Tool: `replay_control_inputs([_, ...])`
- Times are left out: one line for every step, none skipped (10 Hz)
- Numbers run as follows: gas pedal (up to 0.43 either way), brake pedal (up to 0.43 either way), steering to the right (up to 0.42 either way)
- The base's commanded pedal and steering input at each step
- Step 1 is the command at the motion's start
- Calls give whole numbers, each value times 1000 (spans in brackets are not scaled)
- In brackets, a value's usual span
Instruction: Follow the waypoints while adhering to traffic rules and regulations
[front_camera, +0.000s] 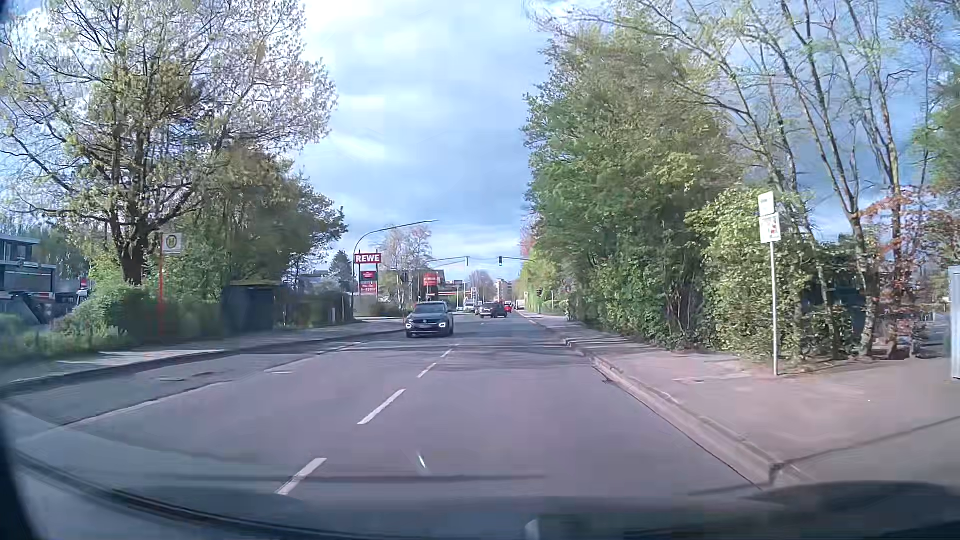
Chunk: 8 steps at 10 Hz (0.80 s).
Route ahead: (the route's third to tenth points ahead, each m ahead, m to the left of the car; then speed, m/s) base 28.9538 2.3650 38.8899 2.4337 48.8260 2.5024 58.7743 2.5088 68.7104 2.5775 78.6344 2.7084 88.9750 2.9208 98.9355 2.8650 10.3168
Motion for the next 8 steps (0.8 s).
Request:
replay_control_inputs([157, 0, 0])
replay_control_inputs([157, 0, 0])
replay_control_inputs([157, 6, 0])
replay_control_inputs([157, 6, 0])
replay_control_inputs([157, 6, 0])
replay_control_inputs([157, 0, 0])
replay_control_inputs([157, 0, 0])
replay_control_inputs([157, 0, 0])
